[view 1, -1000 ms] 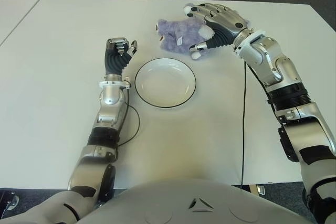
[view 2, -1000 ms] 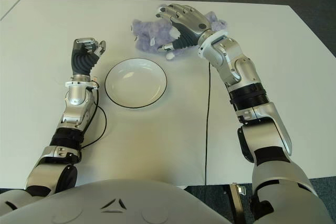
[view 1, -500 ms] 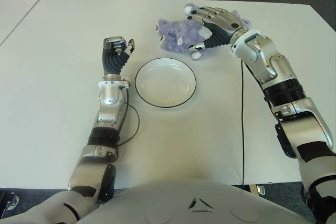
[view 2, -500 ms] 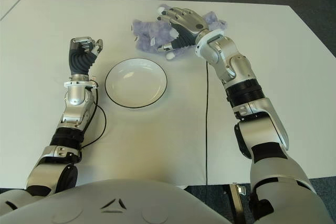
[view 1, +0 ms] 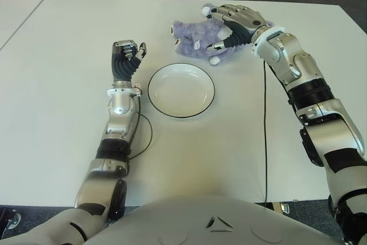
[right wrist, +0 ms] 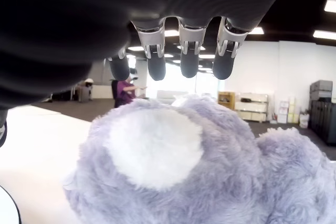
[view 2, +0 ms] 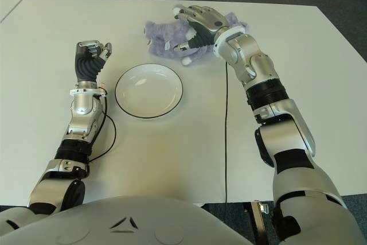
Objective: Put the doll into the plate.
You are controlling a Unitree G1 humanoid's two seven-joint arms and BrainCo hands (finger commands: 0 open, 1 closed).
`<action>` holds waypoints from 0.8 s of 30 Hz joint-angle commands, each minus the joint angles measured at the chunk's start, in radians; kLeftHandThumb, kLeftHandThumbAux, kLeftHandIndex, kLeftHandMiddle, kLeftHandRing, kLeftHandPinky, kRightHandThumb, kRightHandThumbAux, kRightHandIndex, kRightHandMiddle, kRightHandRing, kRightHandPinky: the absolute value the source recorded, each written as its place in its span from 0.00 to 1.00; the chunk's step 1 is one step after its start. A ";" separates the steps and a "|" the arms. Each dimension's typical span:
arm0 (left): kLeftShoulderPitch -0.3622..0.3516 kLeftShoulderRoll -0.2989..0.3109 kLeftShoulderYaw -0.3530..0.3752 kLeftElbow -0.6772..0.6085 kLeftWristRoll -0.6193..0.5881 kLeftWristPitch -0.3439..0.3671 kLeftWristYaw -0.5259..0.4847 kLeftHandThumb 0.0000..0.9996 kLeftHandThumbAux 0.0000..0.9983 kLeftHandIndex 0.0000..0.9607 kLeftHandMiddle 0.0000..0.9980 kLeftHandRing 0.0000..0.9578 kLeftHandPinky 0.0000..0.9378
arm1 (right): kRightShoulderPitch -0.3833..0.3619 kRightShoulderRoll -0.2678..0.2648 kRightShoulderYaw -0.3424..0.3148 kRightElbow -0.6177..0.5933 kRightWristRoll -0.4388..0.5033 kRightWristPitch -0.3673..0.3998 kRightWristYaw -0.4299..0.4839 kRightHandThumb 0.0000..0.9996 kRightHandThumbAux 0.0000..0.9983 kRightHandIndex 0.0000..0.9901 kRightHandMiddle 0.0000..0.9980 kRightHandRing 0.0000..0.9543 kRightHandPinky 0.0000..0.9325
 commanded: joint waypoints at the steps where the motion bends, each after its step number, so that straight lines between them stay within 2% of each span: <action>1: 0.111 -0.052 -0.001 0.071 0.005 -0.004 0.019 0.49 0.81 0.89 0.90 0.94 0.94 | -0.022 0.010 0.021 0.043 -0.016 0.003 -0.014 0.14 0.28 0.00 0.00 0.00 0.00; 24: 0.113 -0.047 -0.009 0.083 0.027 -0.029 0.054 0.49 0.80 0.90 0.90 0.94 0.94 | -0.108 0.016 0.090 0.263 -0.038 -0.039 -0.106 0.16 0.27 0.00 0.00 0.00 0.00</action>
